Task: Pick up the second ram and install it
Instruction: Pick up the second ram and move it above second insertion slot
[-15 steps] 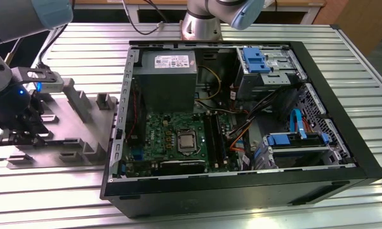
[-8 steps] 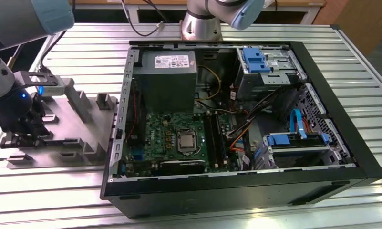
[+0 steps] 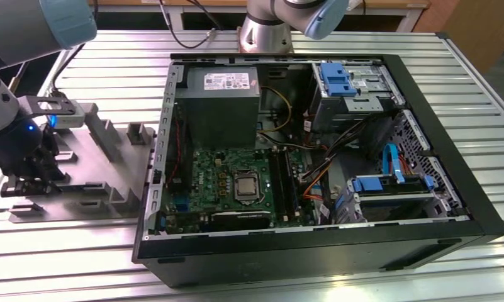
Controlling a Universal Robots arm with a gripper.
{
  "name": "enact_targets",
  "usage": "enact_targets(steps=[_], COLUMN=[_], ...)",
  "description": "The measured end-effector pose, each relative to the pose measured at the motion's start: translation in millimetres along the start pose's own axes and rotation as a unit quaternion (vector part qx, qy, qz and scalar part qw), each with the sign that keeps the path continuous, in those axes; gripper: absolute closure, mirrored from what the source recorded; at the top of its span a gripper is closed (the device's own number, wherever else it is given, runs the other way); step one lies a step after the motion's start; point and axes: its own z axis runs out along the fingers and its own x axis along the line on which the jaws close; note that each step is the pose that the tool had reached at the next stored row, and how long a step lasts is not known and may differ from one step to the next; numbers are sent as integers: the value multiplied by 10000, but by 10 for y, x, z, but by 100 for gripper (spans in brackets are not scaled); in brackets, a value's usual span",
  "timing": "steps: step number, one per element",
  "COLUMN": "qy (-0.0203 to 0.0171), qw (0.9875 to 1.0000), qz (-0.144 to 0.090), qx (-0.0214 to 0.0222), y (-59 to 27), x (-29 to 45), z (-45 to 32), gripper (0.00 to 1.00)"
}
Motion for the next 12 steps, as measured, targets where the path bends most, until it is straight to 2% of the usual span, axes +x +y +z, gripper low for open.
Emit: enact_targets(steps=[4, 5, 10, 11, 12], qy=[0, 0, 1, 1, 1], qw=[10000, 10000, 10000, 10000, 10000], qz=[0, 0, 1, 1, 0], qx=[0, 0, 0, 0, 0], y=[1, 1, 1, 1, 1], x=[0, 0, 0, 0, 0], z=[0, 0, 0, 0, 0], gripper=[66, 73, 74, 81, 81])
